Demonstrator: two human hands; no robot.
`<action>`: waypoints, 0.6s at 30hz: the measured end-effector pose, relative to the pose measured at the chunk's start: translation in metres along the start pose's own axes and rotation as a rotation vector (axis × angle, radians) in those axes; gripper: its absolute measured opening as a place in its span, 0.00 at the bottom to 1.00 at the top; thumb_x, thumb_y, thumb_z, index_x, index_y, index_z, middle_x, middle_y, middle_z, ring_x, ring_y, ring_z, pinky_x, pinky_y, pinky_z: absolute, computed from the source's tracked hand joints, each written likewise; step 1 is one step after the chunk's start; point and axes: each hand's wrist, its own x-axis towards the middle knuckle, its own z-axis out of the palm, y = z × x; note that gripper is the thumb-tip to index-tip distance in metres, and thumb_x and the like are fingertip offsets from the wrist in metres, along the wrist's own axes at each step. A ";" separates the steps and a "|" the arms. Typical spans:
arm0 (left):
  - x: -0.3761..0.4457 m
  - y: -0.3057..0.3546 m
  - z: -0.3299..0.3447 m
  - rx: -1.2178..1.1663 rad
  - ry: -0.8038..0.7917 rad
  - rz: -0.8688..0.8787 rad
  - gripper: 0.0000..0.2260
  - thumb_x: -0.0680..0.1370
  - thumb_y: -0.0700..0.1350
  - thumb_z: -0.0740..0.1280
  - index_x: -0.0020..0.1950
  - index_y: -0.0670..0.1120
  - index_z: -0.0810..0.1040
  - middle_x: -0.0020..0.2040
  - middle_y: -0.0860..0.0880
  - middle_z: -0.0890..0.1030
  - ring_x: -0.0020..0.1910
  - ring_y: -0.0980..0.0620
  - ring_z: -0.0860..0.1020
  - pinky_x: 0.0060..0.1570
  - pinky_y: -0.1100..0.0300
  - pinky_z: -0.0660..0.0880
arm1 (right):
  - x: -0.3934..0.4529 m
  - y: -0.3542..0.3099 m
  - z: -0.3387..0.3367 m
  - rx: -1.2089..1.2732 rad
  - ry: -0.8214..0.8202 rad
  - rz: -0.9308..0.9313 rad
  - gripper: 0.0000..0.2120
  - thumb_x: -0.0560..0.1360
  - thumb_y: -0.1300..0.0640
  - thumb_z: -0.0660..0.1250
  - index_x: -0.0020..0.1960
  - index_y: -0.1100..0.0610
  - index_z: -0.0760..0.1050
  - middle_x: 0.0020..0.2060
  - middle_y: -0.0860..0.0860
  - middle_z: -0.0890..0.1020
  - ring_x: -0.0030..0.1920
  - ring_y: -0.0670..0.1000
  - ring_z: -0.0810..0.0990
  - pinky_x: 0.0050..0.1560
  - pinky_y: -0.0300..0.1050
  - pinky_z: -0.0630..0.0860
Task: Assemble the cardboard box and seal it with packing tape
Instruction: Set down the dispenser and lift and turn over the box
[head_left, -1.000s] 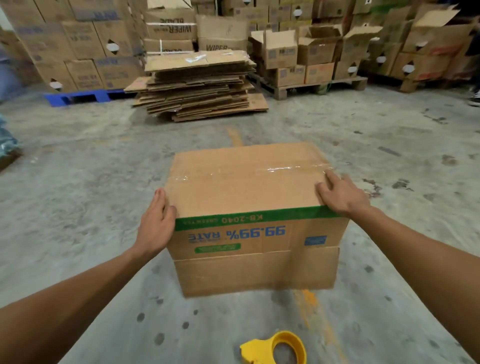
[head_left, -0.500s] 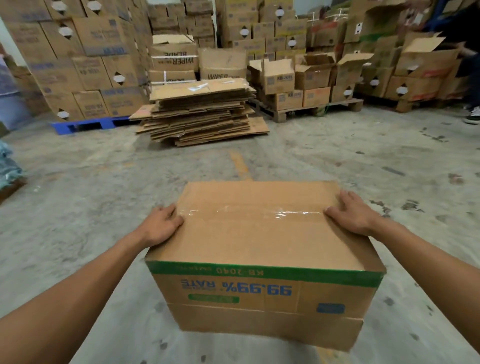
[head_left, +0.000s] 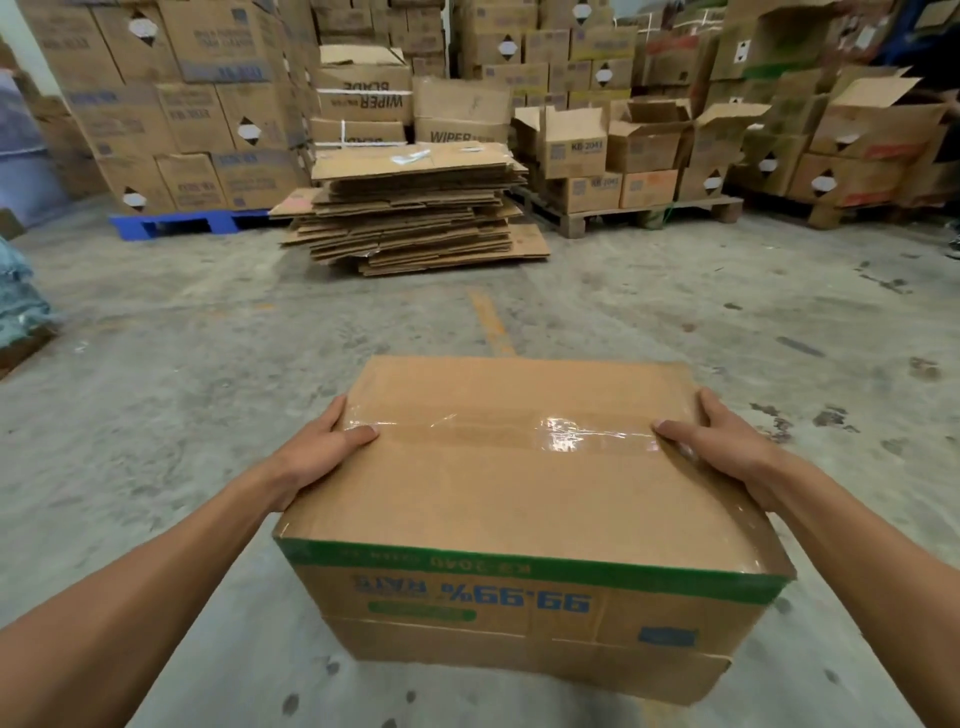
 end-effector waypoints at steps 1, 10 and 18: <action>-0.008 -0.001 -0.005 0.005 0.020 -0.004 0.34 0.78 0.56 0.65 0.79 0.59 0.50 0.73 0.52 0.67 0.48 0.55 0.75 0.43 0.58 0.72 | -0.006 -0.004 0.003 0.033 -0.014 -0.018 0.41 0.77 0.49 0.68 0.80 0.51 0.46 0.74 0.53 0.66 0.45 0.50 0.75 0.37 0.41 0.70; -0.075 -0.011 -0.053 -0.121 0.440 0.285 0.35 0.79 0.49 0.66 0.79 0.59 0.48 0.74 0.54 0.64 0.63 0.53 0.71 0.58 0.57 0.70 | -0.026 -0.033 0.046 0.147 0.176 -0.545 0.38 0.77 0.53 0.68 0.80 0.47 0.51 0.75 0.44 0.63 0.71 0.49 0.64 0.70 0.50 0.64; -0.119 -0.107 -0.035 -0.084 0.331 0.150 0.45 0.77 0.47 0.69 0.78 0.57 0.35 0.74 0.61 0.54 0.72 0.58 0.59 0.72 0.53 0.59 | -0.028 0.024 0.097 0.222 -0.009 -0.455 0.34 0.77 0.52 0.68 0.78 0.44 0.55 0.74 0.50 0.65 0.69 0.56 0.71 0.69 0.59 0.69</action>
